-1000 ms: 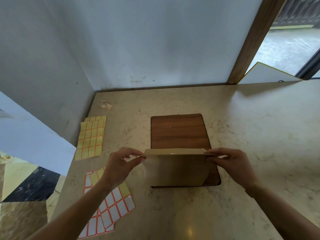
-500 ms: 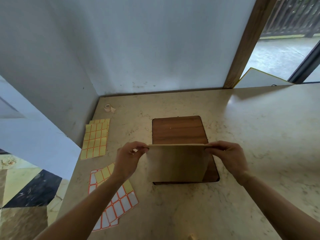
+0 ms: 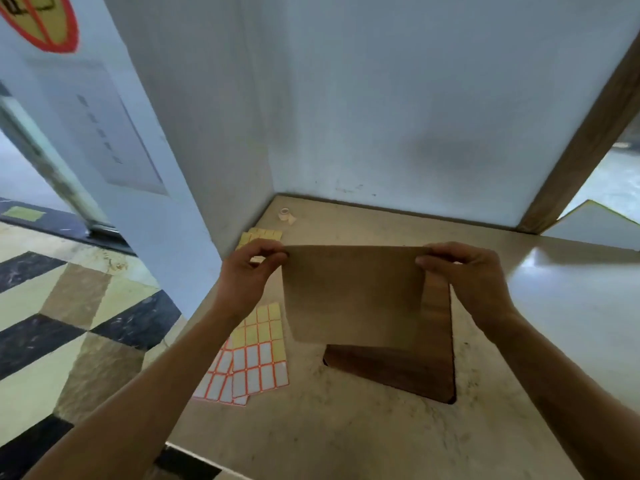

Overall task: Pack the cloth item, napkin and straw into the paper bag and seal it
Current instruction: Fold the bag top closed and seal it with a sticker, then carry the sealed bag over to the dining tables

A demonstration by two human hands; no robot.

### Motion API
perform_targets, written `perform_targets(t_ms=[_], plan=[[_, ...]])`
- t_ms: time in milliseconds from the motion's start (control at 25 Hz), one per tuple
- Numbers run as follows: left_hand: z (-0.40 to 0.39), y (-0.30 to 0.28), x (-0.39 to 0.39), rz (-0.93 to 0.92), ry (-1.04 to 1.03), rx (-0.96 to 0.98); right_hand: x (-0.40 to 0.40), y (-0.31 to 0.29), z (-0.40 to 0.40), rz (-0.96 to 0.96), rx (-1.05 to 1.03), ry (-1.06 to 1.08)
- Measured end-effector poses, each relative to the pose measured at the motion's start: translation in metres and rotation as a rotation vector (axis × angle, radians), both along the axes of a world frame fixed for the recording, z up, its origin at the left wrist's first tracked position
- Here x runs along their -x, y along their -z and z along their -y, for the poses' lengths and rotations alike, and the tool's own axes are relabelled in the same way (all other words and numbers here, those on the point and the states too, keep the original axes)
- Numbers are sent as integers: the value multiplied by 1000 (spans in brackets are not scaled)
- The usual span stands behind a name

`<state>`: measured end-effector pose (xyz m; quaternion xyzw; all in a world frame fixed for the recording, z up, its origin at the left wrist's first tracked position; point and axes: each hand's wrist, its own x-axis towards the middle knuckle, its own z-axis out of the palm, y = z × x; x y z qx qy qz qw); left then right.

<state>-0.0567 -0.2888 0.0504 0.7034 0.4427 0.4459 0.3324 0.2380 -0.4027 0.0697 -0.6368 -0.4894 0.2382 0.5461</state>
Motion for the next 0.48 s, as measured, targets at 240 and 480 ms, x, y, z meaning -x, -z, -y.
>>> perform_targets(t_ms=[240,480], plan=[[45,-39,78,-5,-320,-95,62,-43,-43,10,-109,-262],[119,-56,193,15,-615,-90,177,-58,-62,-23,-128,-568]])
